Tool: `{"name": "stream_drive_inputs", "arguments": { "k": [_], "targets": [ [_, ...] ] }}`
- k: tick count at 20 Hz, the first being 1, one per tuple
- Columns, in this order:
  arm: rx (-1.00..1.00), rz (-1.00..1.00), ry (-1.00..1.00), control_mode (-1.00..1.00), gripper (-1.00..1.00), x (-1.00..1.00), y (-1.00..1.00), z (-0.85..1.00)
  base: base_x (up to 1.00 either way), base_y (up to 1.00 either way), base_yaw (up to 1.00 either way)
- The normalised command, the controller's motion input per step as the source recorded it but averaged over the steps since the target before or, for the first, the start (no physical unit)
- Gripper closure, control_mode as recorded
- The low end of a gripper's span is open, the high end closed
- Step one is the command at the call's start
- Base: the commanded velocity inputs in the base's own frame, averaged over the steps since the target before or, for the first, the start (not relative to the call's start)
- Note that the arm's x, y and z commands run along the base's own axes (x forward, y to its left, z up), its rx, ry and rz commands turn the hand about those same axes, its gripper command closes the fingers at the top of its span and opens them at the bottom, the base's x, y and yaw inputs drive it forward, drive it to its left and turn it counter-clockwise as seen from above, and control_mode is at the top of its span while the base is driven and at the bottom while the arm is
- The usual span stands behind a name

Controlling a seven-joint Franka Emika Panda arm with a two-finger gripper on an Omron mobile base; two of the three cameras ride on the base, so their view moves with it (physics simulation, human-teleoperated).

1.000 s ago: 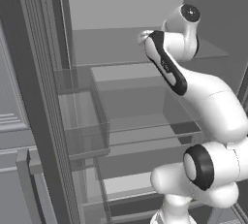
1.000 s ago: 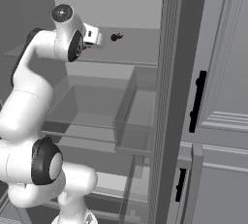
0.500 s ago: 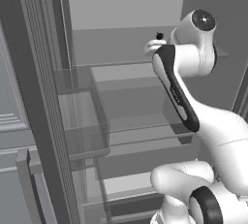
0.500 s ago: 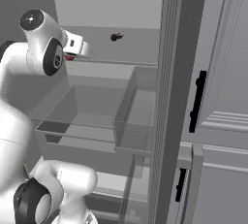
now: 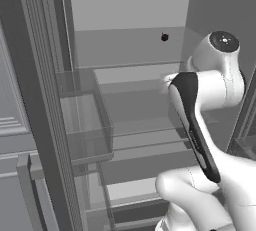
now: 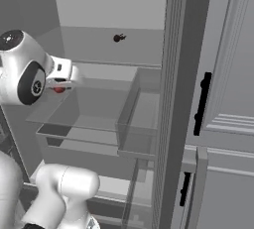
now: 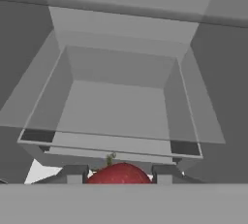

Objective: Take the strawberry from the fridge and place it on top of the pancake, located on the dining counter.

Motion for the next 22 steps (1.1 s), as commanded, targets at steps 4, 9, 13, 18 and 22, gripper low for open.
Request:
{"name": "stream_drive_inputs", "arguments": {
  "k": [4, 9, 13, 18, 22],
  "targets": [
    [0.00, 0.21, 0.02, -1.00, 1.00, -1.00, -0.02, -0.94, 0.00, 0.00, 0.00],
    [0.00, -0.04, 0.07, -1.00, 1.00, -0.44, -0.10, -0.62, 0.00, 0.00, 0.00],
    [0.00, -0.34, 0.18, -1.00, 1.00, -0.01, -0.27, -0.55, 0.00, 0.00, 0.00],
    [0.01, -0.23, 0.08, -1.00, 1.00, 0.00, -0.21, -0.45, 0.00, 0.00, 0.00],
    [0.00, 0.00, 0.03, -1.00, 1.00, 0.00, 0.00, -0.05, 0.00, 0.00, 0.00]
  ]
}}
